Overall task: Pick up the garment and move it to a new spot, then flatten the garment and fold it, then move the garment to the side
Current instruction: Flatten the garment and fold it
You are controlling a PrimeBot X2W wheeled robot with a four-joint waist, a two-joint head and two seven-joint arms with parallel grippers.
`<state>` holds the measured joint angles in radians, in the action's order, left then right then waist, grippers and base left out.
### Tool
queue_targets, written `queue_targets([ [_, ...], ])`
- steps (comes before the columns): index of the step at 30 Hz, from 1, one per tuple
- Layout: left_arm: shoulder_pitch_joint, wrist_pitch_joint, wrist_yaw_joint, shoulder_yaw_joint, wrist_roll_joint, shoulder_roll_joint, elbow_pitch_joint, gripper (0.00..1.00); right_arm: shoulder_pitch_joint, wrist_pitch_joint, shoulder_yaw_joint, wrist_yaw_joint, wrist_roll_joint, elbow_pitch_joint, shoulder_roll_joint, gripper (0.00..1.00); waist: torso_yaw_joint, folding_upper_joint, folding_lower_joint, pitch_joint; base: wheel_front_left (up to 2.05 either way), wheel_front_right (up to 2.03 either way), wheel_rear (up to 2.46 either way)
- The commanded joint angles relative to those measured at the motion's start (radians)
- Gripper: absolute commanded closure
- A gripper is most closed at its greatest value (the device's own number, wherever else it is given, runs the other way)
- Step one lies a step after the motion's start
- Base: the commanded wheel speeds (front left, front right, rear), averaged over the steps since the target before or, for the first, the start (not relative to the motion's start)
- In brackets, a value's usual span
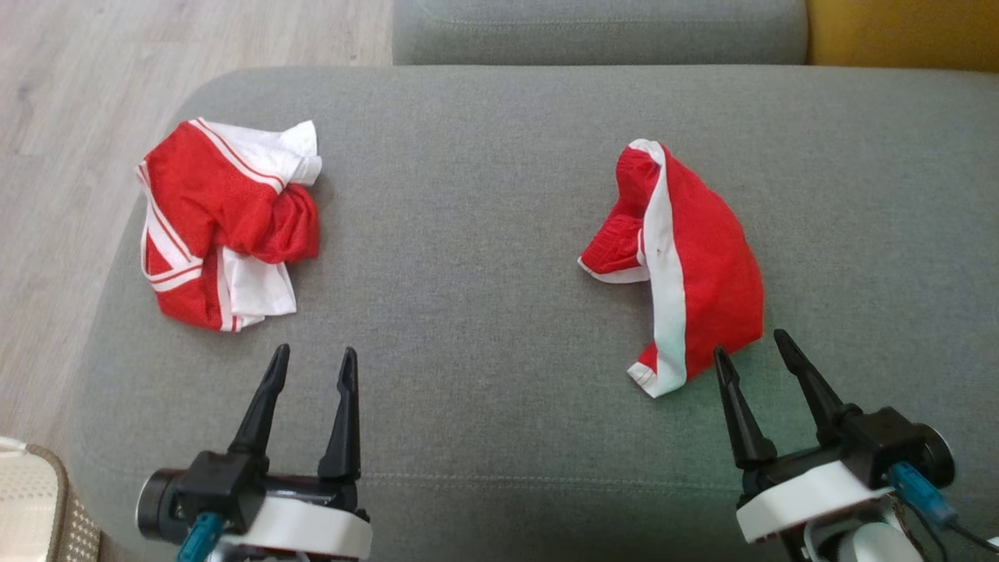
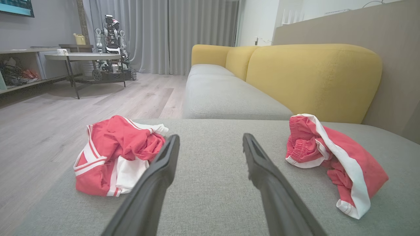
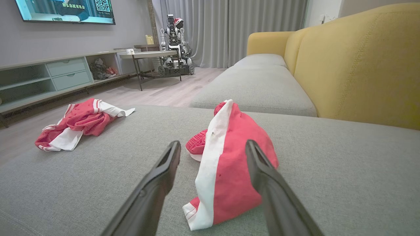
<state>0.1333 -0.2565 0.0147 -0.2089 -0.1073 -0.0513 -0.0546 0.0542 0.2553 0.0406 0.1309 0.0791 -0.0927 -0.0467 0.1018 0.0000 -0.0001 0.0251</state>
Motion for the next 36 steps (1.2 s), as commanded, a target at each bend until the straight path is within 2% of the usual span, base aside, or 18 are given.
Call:
queue_targets([
  [1, -0.050, -0.005, 0.005, 0.031, 0.006, 0.001, -0.036, 0.00, -0.025, 0.006, 0.020, 0.000, -0.001, 0.035, -0.004, 0.00, 0.001, 0.0000, 0.0001, 0.004, 0.00, 0.00, 0.00],
  [7, -0.064, -0.005, 0.007, 0.019, 0.021, 0.001, -0.041, 0.00, -0.034, 0.006, -0.006, 0.000, -0.007, 0.027, -0.004, 0.00, 0.005, 0.0000, 0.0001, 0.022, 0.00, 0.00, 0.00],
  [11, -0.078, -0.005, 0.009, 0.005, 0.030, 0.001, -0.047, 0.00, -0.069, 0.006, -0.053, 0.000, -0.022, -0.044, -0.004, 0.00, 0.009, 0.0000, 0.0001, 0.047, 0.00, 0.00, 0.00],
  [16, -0.108, -0.005, 0.007, -0.019, 0.028, 0.001, -0.044, 0.00, -0.165, 0.006, -0.089, 0.000, -0.006, -0.208, -0.004, 0.00, 0.022, 0.0000, 0.0001, 0.088, 0.00, 0.00, 0.00],
  [21, -0.142, -0.005, 0.007, -0.044, 0.024, 0.001, -0.041, 0.00, -0.274, 0.006, -0.120, 0.000, -0.017, -0.428, -0.004, 0.00, 0.039, 0.0000, 0.0001, 0.124, 0.00, 0.00, 0.00],
  [24, -0.157, -0.005, 0.007, -0.060, 0.020, 0.001, -0.036, 0.00, -0.345, 0.006, -0.096, 0.000, 0.003, -0.542, -0.004, 0.00, 0.047, 0.0000, 0.0001, 0.141, 0.00, 0.00, 0.00],
  [28, -0.167, -0.005, 0.009, -0.072, 0.018, 0.001, -0.032, 0.00, -0.394, 0.006, -0.040, 0.000, 0.023, -0.617, -0.004, 0.02, 0.047, 0.0000, 0.0001, 0.154, 0.00, 0.00, 0.00],
  [29, -0.170, -0.005, 0.010, -0.073, 0.017, 0.001, -0.032, 0.00, -0.407, 0.006, -0.024, 0.000, 0.030, -0.633, -0.004, 0.71, 0.045, 0.0000, 0.0001, 0.159, 0.00, 0.00, 0.00],
  [30, -0.172, -0.005, 0.011, -0.074, 0.018, 0.001, -0.032, 0.00, -0.418, 0.006, -0.005, 0.000, 0.037, -0.643, -0.004, 1.00, 0.042, 0.0000, 0.0001, 0.163, 0.00, 0.00, 0.00],
  [33, -0.180, -0.005, 0.009, -0.075, 0.020, 0.001, -0.031, 0.00, -0.437, 0.006, -0.001, 0.000, 0.013, -0.626, -0.004, 1.00, 0.028, 0.0000, 0.0001, 0.174, 0.00, 0.00, 0.00],
  [36, -0.189, -0.005, 0.009, -0.073, 0.024, 0.001, -0.035, 0.00, -0.425, 0.006, -0.074, 0.000, -0.080, -0.557, -0.004, 1.00, 0.011, 0.0000, 0.0001, 0.183, 0.00, 0.00, 0.00],
])
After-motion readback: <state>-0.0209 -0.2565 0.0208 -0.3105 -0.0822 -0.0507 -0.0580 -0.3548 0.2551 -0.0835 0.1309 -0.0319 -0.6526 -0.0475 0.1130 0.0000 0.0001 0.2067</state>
